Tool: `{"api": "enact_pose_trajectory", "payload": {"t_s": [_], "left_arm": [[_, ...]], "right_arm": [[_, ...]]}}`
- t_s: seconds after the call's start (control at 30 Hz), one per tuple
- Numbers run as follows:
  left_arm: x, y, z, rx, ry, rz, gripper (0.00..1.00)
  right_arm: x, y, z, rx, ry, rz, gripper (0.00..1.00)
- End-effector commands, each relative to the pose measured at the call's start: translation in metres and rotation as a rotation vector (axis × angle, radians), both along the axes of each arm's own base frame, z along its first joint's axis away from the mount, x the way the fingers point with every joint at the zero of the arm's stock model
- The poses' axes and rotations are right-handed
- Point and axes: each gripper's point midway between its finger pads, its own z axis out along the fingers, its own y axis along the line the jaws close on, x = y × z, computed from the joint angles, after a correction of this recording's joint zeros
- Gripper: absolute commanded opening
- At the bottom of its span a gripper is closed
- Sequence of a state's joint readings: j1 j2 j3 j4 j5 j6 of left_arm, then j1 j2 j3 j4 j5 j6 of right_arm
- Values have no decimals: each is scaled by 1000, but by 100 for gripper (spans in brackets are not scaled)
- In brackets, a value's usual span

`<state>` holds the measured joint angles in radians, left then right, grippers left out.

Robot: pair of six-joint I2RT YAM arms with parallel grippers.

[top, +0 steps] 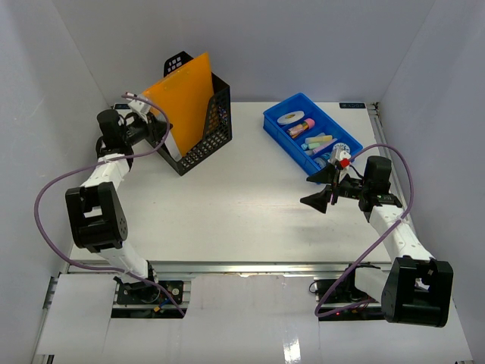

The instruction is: Organize the desk

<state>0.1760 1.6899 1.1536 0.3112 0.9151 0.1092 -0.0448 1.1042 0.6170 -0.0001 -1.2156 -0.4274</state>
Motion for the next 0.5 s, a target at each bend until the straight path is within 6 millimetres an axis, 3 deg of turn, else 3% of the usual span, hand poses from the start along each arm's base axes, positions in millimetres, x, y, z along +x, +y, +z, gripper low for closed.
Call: {"api": "enact_pose_trajectory", "payload": {"t_s": [0.0,0.13,0.2,0.37,0.47], "left_arm": [[-9,-4,24,29,-89,36,46],[-16,-9,38,-4,-92,51,86],[-18,-7,50,-22,-100,84,98],[-27,11,100,-79,-147,249,98],[-47,19,132,-127,-167,330,98]], "right_arm": [[1,0,7,4,-36,16,91],[2,0,8,-1,-49,13,91],[0,-1,6,-2,-30,9,91],[6,-10,9,-22,-33,-38,91],[13,-18,9,-60,-9,-99,94]]}}
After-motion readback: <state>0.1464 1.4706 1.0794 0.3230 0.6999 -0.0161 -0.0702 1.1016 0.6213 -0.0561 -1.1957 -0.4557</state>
